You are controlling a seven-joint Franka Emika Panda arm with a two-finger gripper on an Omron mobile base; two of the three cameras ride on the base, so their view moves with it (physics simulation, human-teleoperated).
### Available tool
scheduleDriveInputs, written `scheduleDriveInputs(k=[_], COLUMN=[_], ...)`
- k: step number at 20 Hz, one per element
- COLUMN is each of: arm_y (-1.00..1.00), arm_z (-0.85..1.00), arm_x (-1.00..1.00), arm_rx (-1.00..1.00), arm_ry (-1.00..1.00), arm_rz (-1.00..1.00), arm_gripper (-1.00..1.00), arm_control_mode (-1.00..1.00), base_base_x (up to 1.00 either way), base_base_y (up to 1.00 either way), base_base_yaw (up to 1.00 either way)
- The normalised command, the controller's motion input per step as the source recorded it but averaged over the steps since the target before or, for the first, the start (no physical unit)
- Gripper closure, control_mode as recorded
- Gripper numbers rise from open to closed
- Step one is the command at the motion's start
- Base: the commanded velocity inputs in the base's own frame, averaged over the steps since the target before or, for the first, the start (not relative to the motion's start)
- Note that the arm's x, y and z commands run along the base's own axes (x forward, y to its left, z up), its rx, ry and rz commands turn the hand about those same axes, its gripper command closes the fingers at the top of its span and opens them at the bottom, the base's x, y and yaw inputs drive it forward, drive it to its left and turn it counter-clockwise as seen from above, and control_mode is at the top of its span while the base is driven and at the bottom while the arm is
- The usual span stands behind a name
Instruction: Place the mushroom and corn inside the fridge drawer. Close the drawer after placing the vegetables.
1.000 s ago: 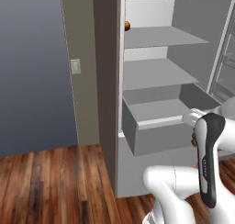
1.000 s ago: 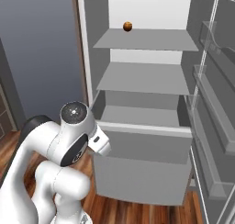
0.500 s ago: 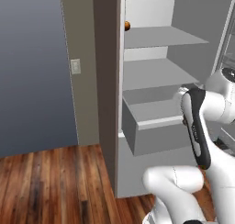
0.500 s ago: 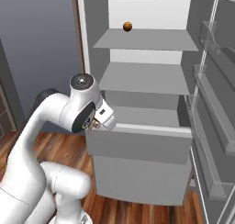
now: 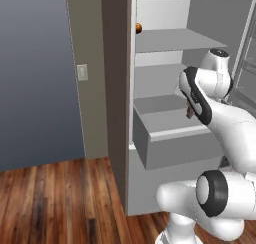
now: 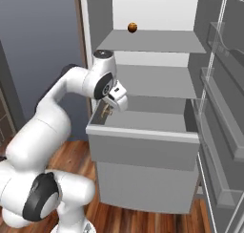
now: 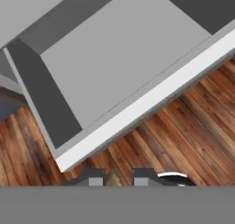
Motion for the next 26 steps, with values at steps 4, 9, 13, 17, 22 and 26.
scheduleDriveInputs(k=[4, 9, 13, 17, 22, 26], arm_y=[-0.05, -0.11, -0.08, -0.09, -0.08, -0.05], arm_z=[-0.73, -0.7, -0.32, -0.03, -0.36, -0.7], arm_x=[0.66, 0.5, 0.44, 0.65, 0.5, 0.04], arm_rx=[-0.01, 0.0, 0.0, 0.0, -0.01, -0.03], arm_ry=[0.05, 0.0, 0.0, 0.0, 0.0, 0.0], arm_rz=[0.03, 0.03, 0.0, 0.0, 0.0, 0.0], arm_gripper=[1.0, 1.0, 1.0, 1.0, 1.0, 1.0], arm_control_mode=[-1.0, -1.0, -1.0, -1.0, -1.0, -1.0], base_base_x=[0.0, 0.0, 0.0, 0.0, 0.0, 0.0], base_base_y=[0.0, 0.0, 0.0, 0.0, 0.0, 0.0], base_base_yaw=[0.0, 0.0, 0.0, 0.0, 0.0, 0.0])
